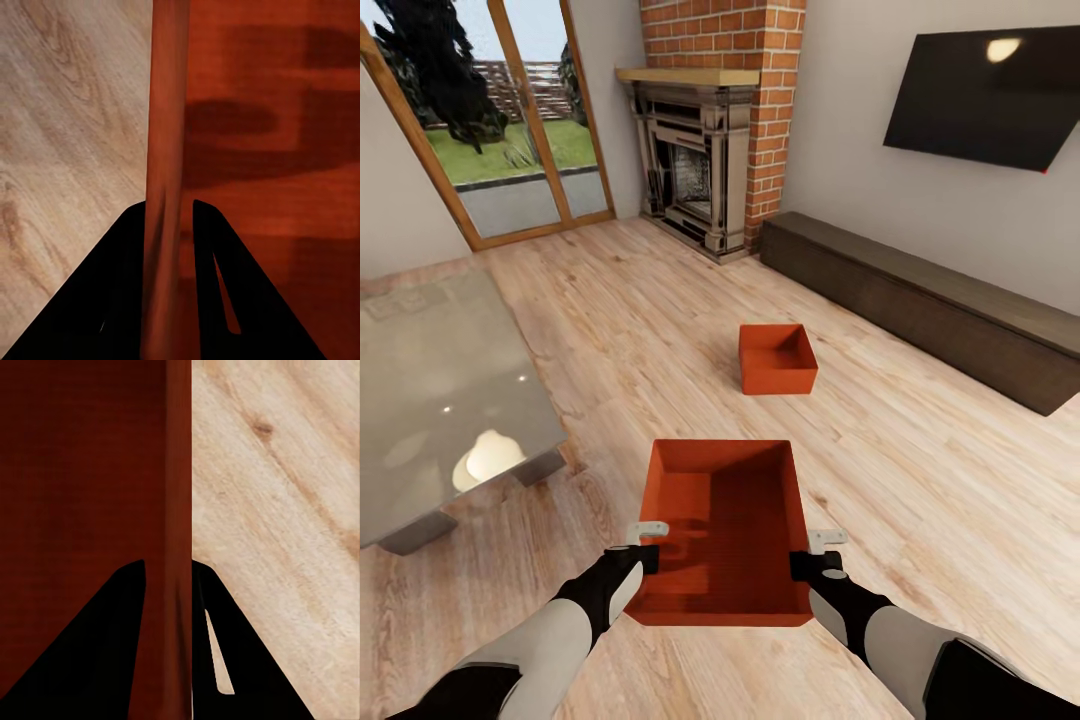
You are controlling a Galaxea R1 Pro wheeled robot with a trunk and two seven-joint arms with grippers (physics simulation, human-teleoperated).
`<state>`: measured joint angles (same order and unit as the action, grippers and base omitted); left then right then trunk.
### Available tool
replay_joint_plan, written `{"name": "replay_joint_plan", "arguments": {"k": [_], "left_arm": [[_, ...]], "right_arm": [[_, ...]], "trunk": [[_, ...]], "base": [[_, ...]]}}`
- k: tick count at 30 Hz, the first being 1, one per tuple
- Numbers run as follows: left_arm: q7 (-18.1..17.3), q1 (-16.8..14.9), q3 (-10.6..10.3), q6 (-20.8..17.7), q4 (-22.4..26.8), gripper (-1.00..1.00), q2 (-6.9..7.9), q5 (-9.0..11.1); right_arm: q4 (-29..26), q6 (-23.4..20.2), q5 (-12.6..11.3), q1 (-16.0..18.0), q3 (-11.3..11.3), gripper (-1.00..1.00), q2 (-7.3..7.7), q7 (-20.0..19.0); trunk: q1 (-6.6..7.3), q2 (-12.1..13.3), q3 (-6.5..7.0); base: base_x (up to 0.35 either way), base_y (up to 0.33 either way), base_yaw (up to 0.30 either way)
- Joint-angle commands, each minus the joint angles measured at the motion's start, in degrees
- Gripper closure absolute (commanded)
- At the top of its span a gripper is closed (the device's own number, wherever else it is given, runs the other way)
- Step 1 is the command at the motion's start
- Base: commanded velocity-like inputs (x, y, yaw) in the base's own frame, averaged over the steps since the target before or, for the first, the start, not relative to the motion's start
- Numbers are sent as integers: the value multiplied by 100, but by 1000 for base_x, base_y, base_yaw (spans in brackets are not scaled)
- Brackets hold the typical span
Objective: Move the two storage containers from the living room to the garage. In the garage, place one container on the floor and stack the other container on top of it (either order is fine).
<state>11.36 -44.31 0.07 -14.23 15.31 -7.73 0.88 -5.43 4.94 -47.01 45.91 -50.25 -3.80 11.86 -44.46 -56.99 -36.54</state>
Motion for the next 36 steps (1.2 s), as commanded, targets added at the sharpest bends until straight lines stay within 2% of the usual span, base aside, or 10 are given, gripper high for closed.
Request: {"name": "replay_joint_plan", "arguments": {"k": [1,36], "left_arm": [[112,1,28,-53,-11,100,17,-53],[112,1,21,-36,-11,100,17,-55]], "right_arm": [[-2,95,34,5,15,100,142,45],[-2,95,34,5,8,100,157,45]], "trunk": [[22,39,14],[791,1442,643]], "base": [[0,0,0],[0,0,0]]}}
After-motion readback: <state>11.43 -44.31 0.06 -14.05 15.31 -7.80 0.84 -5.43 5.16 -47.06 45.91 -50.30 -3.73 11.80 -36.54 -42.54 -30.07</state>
